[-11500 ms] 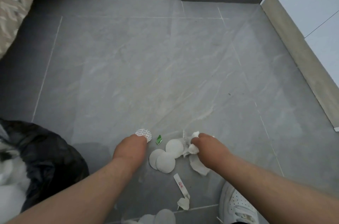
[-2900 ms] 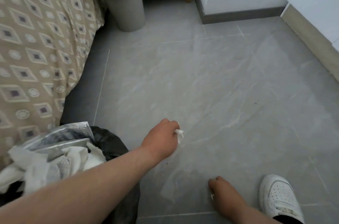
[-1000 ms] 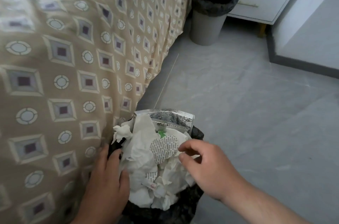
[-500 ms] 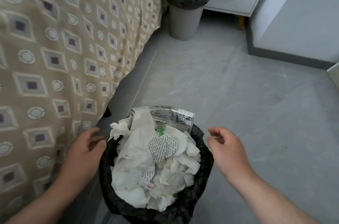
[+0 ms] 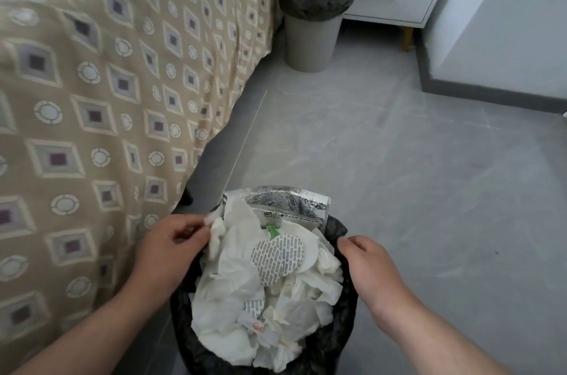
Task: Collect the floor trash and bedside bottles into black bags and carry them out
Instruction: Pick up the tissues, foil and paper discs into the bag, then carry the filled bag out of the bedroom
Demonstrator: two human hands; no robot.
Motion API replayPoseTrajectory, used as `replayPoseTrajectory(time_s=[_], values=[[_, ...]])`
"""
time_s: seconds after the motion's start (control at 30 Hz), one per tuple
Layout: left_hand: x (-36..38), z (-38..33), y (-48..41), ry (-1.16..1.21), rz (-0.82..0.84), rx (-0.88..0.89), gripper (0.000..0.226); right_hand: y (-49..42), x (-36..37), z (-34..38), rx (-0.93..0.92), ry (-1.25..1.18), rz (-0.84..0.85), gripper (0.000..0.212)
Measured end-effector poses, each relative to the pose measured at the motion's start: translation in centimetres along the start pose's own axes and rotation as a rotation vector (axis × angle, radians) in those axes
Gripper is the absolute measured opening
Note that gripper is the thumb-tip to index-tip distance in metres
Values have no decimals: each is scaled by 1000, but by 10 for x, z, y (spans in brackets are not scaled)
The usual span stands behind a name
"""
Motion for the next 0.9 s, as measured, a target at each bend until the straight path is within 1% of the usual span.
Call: replayPoseTrajectory(time_s=[0.07,0.13,0.17,0.2,0.23,0.27,0.3,0.33,0.37,0.4,0.43,0.47,0.53,0.57,0.63,0.73,0.77,0.8,0.83,0.9], values=[[5,8,3,-88,40,35,30,-1,2,0,2,0,8,27],[6,14,9,-116,24,-4,31,-1,5,-1,15,-31,17,28],[4,18,11,-107,0,-24,35,-2,7,-3,28,-69,26,28],[2,20,13,-44,-21,-52,40,-2,9,-4,43,-109,30,28],[-2,24,14,91,-53,-118,44,-3,10,-6,53,-161,33,28],[-7,29,16,278,-85,-212,43,-5,11,-7,58,-221,35,31],[-9,36,19,472,-78,-338,39,-7,14,-10,64,-292,60,37],[-9,42,22,660,-16,-459,42,-9,18,-13,78,-385,109,43],[-5,42,28,841,129,-544,59,-7,23,-15,122,-513,178,47],[-1,41,38,920,233,-603,71,-3,28,-16,192,-645,259,48],[-4,45,47,855,159,-563,74,1,32,-17,267,-735,335,49],[-7,45,48,901,205,-585,72,5,35,-16,318,-798,392,50],[1,38,43,1033,358,-628,71,4,33,-13,347,-880,417,53],[6,27,40,1068,422,-603,72,-2,28,-10,336,-921,400,54],[15,-6,34,1091,473,-569,72,-12,8,7,310,-954,339,56],[30,-78,26,958,456,-613,74,-21,-39,39,328,-956,238,58],[41,-107,26,985,520,-595,71,-20,-56,52,320,-953,212,57],[45,-132,24,980,547,-654,67,-17,-75,66,314,-946,187,54],[41,-159,23,939,495,-628,61,-13,-98,81,310,-937,162,48],[35,-221,30,828,495,-550,45,6,-145,118,302,-897,92,35]])
Point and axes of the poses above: each hand's wrist, its own y-axis away from the middle knuckle, its own x-axis out of the palm, z = x × y, the point moved 5 cm from there along -y, towards the middle knuckle, and after that the axes turned 10 degrees about -z, right-handed, at the moved point
